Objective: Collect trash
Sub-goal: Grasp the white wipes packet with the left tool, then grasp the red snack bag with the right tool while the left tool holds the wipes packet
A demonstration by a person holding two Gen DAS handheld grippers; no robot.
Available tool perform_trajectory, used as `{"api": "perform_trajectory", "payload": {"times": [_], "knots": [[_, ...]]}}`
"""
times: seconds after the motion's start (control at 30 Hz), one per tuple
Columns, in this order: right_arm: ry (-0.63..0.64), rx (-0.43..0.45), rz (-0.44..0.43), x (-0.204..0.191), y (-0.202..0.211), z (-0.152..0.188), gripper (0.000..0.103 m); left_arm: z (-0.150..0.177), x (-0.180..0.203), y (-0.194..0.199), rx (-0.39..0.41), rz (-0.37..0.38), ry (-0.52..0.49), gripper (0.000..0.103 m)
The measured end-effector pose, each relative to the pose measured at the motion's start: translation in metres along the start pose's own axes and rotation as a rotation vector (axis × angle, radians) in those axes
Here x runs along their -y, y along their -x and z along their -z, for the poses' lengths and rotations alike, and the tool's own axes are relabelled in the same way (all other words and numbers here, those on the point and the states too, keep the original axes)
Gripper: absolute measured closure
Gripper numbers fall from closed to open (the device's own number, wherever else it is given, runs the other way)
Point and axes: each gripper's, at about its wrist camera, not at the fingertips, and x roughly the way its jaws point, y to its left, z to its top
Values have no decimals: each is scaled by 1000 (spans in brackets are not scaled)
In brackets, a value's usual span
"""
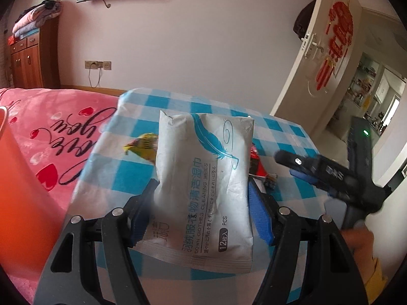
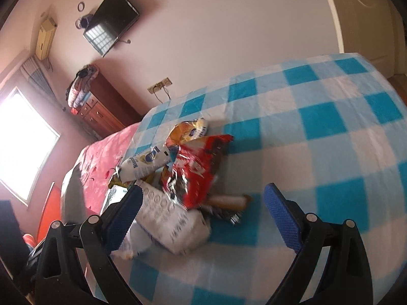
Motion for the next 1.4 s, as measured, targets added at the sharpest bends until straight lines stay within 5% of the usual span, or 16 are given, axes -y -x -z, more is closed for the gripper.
{"api": "perform_trajectory", "payload": {"times": [0.2,0.6,0.97,1.4], "knots": [[1,-46,20,-11,-34,-15,8,6,-19,4,3,-10,22,34],[31,-78,137,-18,-67,-18,43,13,-30,0,-3,-6,26,34],[0,-19,83,-10,-47,-13,56,21,-33,-1,-16,10,38,34],[25,71,69,-31,12,-4,57,15,-27,33,50,25,28,34]]}}
